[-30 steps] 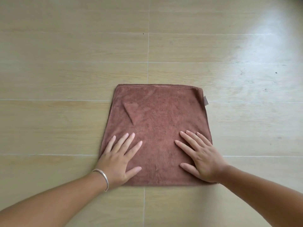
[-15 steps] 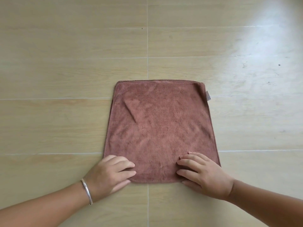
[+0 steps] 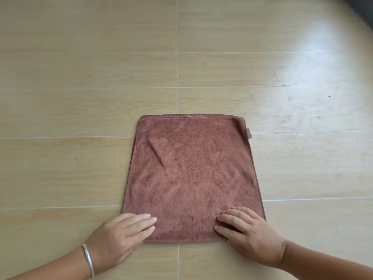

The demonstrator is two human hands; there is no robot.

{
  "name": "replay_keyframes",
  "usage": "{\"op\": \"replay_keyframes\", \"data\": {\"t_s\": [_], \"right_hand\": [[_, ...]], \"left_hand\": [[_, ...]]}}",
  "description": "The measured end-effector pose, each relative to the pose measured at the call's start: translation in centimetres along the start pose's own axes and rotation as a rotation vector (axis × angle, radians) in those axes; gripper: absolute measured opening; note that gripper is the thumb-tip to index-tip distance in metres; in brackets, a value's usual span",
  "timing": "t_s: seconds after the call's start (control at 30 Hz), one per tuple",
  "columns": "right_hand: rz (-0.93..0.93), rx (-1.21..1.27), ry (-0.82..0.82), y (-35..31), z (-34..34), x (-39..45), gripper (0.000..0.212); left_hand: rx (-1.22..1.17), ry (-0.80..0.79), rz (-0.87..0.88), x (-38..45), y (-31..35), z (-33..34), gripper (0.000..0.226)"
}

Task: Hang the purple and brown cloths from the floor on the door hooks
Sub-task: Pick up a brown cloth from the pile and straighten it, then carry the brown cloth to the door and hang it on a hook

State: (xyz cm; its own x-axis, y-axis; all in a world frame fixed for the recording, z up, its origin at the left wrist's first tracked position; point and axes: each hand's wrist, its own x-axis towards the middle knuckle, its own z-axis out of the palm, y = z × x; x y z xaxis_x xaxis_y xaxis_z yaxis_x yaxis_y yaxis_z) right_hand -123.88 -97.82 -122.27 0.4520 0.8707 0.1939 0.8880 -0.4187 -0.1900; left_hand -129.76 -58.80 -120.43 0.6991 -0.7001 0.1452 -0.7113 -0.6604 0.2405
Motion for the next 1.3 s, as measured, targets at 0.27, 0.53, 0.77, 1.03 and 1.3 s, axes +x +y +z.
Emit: {"op": "replay_keyframes", "data": {"t_s": [0.27, 0.53, 0.77, 1.03, 1.3], "right_hand": [[0.284, -0.082, -0.164, -2.2, -4.8, 2.8, 0.037], [0.586, 0.008, -0.086, -5.9, -24.2, 10.7, 0.031], [0.734, 0.052, -0.072, -7.5, -48.6, 18.4, 0.011], [0.493, -0.074, 0.012, -14.8, -80.3, 25.6, 0.046], [0.187, -0.271, 0.145, -18.8, -105.2, 31.4, 0.039]], "left_hand": [[-0.025, -0.278, -0.212, 3.3, 1.4, -4.6, 0.040], [-0.049, -0.363, -0.731, 8.3, 4.6, -22.7, 0.028], [-0.020, -0.184, -0.811, 12.7, 7.3, -48.6, 0.025], [0.083, 0.026, -0.736, 13.6, 14.7, -79.2, 0.022], [0.352, 0.225, -0.613, 16.3, 19.8, -105.0, 0.042]]}}
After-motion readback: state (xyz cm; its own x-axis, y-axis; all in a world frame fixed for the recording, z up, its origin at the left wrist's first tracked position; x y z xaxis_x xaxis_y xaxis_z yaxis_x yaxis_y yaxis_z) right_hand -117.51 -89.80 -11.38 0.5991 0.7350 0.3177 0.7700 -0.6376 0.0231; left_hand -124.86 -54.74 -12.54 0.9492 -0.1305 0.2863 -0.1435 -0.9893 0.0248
